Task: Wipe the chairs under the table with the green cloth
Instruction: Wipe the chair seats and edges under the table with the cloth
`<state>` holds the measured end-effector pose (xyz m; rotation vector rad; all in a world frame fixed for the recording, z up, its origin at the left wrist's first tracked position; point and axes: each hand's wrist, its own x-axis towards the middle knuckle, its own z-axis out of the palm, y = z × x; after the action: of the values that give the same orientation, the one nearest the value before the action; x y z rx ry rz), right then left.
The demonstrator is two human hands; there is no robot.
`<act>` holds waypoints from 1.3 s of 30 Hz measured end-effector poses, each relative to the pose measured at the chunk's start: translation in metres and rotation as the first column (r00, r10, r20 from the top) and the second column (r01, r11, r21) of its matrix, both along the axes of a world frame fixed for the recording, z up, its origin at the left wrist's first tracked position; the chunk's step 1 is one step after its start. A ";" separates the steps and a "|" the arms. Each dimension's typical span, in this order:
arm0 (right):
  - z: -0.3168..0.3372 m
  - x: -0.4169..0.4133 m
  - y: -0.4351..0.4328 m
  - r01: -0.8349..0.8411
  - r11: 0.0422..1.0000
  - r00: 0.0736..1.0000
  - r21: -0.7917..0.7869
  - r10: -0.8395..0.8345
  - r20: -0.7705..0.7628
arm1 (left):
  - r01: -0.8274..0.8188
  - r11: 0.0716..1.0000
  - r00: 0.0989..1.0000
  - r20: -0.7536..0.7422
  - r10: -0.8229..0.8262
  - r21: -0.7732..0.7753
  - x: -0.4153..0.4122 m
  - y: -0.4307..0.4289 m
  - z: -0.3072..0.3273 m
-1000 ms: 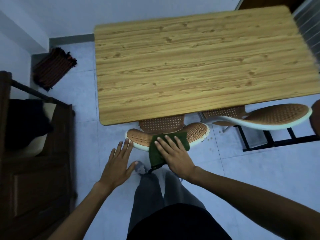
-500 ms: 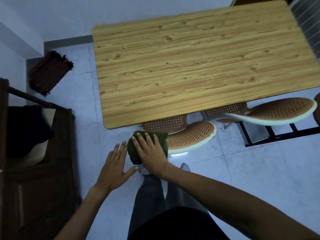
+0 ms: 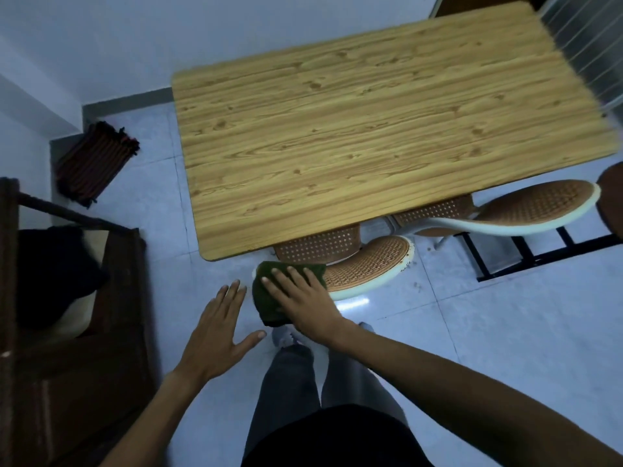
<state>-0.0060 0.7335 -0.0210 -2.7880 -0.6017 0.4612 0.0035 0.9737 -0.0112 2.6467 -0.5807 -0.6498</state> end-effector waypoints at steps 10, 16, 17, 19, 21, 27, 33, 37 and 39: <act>0.014 -0.070 -0.111 0.353 0.910 0.935 -0.219 -0.336 0.112 | 0.178 0.984 0.982 0.057 -0.178 0.014 -0.006 -0.080 -0.006; 0.007 -0.060 -0.049 0.672 0.739 0.741 -0.049 -0.672 0.016 | 0.218 0.975 0.969 0.105 -0.222 0.049 -0.011 -0.110 -0.009; 0.005 -0.055 -0.054 0.690 0.723 0.724 -0.039 -0.690 0.006 | 0.222 0.973 0.969 0.102 -0.227 0.062 -0.012 -0.114 -0.010; 0.002 -0.046 -0.070 0.699 0.715 0.715 -0.022 -0.699 -0.016 | 0.210 0.973 0.972 0.091 -0.218 0.094 -0.012 -0.120 -0.011; -0.003 -0.037 -0.091 0.707 0.707 0.707 0.003 -0.706 -0.032 | 0.190 0.976 0.976 0.086 -0.200 0.111 -0.012 -0.122 -0.011; -0.017 -0.016 -0.161 0.716 0.678 0.695 0.164 -0.714 -0.081 | 0.037 0.993 0.996 0.081 -0.047 0.112 -0.016 -0.138 -0.009; -0.022 0.017 -0.215 0.856 0.406 0.516 0.319 -0.689 -0.509 | -0.121 0.982 0.990 0.085 0.109 0.147 -0.016 -0.154 -0.013; -0.018 0.040 -0.240 0.954 0.172 0.300 0.247 -0.502 -0.811 | -0.114 0.976 0.989 0.113 0.094 0.186 -0.017 -0.158 -0.015; -0.018 0.050 -0.248 0.980 0.084 0.201 0.182 -0.443 -0.874 | -0.123 0.972 0.988 0.113 0.102 0.202 -0.016 -0.158 -0.017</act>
<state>0.0438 0.4855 -0.0390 -1.4646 0.8196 0.6123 -0.0129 0.8153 -0.0285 2.8988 -0.4047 -0.5721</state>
